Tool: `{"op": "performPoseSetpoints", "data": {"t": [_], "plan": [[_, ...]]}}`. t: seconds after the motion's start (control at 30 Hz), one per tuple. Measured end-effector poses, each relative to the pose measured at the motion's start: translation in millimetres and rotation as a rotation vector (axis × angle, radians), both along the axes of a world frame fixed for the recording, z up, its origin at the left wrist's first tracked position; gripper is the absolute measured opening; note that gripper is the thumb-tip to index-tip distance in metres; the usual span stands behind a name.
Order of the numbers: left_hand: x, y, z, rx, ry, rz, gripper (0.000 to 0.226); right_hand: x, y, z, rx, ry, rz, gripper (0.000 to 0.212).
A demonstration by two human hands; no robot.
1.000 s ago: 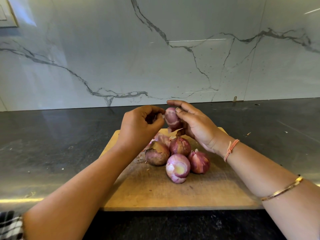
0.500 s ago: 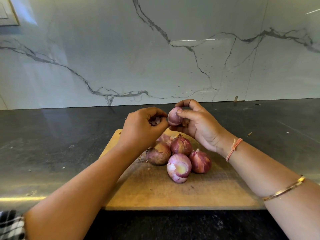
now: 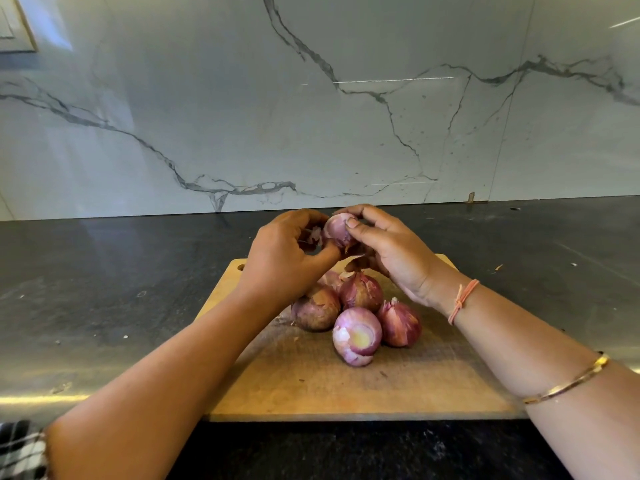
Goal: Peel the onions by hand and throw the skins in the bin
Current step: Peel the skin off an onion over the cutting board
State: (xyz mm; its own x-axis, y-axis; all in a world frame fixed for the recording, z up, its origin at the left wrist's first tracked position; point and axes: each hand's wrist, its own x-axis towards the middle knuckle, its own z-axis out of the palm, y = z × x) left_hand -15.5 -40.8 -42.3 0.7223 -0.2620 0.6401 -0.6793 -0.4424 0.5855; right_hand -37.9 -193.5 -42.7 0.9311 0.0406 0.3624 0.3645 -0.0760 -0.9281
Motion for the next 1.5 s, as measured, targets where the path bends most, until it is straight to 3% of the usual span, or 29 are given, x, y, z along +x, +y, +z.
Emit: {"op": "performPoseSetpoints", "data": {"t": [0.57, 0.73, 1.03, 1.5], "plan": [[5, -4, -1, -0.049, -0.023, 0.07, 0.017, -5, 8, 0, -0.188, -0.116, -0.04, 0.006], [7, 1, 1, -0.062, -0.066, 0.085, 0.02, -5, 6, 2, -0.167, -0.114, -0.028, 0.007], [-3, 0, 0, -0.099, 0.071, -0.06, 0.021, -1, 2, 1, -0.031, -0.044, -0.001, 0.012], [2, -2, 1, -0.024, -0.014, 0.05, 0.013, -7, 7, 2, -0.128, -0.091, -0.036, 0.012]]}}
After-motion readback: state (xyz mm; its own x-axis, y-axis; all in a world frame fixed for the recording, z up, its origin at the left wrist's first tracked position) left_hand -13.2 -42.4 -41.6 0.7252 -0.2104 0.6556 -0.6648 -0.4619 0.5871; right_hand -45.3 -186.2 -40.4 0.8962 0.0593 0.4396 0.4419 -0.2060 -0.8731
